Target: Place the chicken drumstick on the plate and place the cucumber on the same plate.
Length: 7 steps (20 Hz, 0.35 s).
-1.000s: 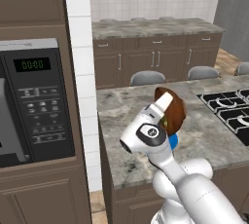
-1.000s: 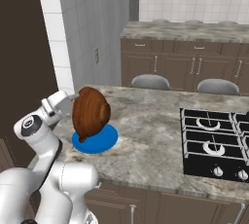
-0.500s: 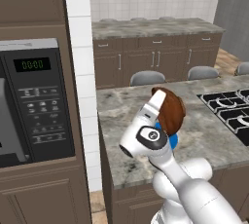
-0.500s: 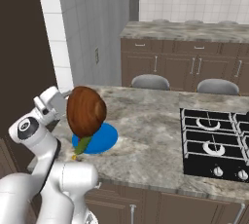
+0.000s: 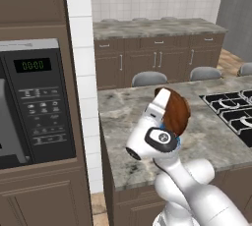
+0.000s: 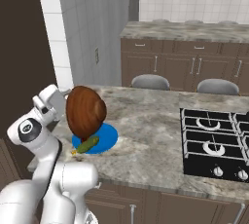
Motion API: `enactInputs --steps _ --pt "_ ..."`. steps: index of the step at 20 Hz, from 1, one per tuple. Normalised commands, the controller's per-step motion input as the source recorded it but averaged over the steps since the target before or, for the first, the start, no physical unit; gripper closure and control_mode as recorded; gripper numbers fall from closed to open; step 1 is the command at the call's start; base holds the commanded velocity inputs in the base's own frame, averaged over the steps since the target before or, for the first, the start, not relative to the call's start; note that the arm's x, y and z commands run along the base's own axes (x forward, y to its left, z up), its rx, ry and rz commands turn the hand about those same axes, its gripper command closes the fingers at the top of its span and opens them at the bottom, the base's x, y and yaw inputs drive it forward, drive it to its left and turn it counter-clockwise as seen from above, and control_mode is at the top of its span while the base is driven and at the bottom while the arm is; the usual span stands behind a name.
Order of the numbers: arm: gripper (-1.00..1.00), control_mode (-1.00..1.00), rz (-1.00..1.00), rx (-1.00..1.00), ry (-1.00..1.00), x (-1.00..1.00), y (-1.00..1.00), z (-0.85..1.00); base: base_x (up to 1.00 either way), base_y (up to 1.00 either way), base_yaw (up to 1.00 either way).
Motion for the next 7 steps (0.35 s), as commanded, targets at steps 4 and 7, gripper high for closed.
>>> enactInputs --steps 4,7 --pt "1.0 -1.0 0.06 0.0 0.0 0.0 -0.38 0.0 0.0 0.0 0.0" --pt "1.0 -1.0 0.02 0.12 0.0 0.0 -0.4 0.01 0.0 0.0 0.0"
